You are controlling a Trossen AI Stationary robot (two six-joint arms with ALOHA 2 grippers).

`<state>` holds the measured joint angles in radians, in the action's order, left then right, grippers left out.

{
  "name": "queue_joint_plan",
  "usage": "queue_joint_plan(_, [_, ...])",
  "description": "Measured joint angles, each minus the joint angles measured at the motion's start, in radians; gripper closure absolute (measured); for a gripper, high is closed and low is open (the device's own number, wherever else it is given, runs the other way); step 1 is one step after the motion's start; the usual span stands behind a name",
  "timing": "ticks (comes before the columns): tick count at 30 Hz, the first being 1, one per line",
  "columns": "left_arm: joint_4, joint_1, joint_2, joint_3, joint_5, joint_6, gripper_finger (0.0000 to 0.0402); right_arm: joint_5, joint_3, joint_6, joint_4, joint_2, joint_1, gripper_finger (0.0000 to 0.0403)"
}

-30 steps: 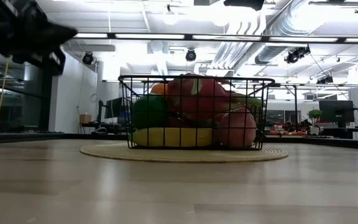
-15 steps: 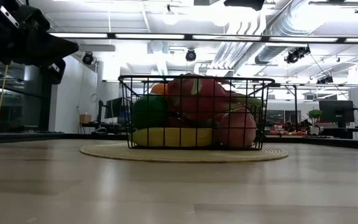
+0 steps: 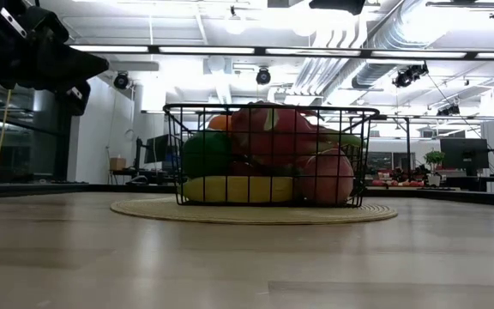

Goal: Build produce basket
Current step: Return to Home Position

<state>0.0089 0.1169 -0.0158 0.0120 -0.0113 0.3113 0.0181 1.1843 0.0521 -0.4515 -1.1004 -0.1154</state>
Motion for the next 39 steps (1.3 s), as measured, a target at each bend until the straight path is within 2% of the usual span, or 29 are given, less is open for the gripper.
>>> queue_joint_plan(26, [0.0,0.0,0.0,0.0,0.0,0.0,0.0401,0.0,0.0,0.0,0.0,0.0,0.0,0.0059])
queue_joint_plan(30, [0.0,0.0,0.0,0.0,0.0,0.0,0.0401,0.0,-0.018,0.045,0.04,0.036,0.0,0.0059])
queue_joint_plan(34, [-0.001,0.0,0.0,0.0,0.0,0.0,0.0401,0.0,-0.141,0.078,0.15,0.151,0.0,0.0059])
queue_joint_plan(39, [-0.001,0.0,0.0,0.0,0.0,0.0,0.0401,0.0,-0.442,0.059,0.445,0.318,0.0,0.0059])
